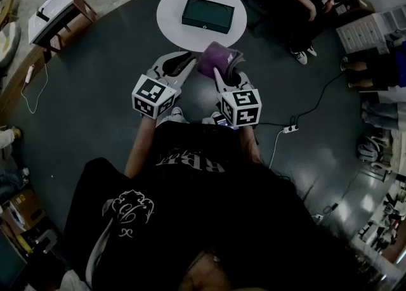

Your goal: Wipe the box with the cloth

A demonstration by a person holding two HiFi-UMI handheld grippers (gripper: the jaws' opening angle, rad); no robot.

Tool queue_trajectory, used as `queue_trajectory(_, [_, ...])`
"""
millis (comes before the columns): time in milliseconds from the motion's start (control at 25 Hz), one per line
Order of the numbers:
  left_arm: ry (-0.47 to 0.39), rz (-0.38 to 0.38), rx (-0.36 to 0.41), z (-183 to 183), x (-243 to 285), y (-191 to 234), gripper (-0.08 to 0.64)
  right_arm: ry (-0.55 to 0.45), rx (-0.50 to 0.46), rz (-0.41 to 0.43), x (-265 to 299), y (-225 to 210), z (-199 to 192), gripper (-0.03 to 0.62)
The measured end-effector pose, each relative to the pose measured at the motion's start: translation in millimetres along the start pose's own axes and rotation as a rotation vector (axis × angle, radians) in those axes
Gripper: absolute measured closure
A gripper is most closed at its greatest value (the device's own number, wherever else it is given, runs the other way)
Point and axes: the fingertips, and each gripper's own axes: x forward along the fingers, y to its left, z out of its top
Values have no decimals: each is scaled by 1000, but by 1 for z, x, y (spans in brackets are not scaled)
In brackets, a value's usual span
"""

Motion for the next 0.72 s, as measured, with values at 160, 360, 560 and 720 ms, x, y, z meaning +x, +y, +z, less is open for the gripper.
queue_trajectory(160, [6,-6,-2,-3,2,0,494,2,2,2,2,-1,0,535])
queue_trajectory(360, [34,-12,17,-7,-2,7,494,-6,20,10,8,4,5,535])
queue_trajectory(560, [49,-20,20,-13,-8,22,494,-2,36,11,22,11,5,535])
queue_trajectory(720, [68,-40,24,-17,-19,36,494,-2,26,31,36,27,10,535])
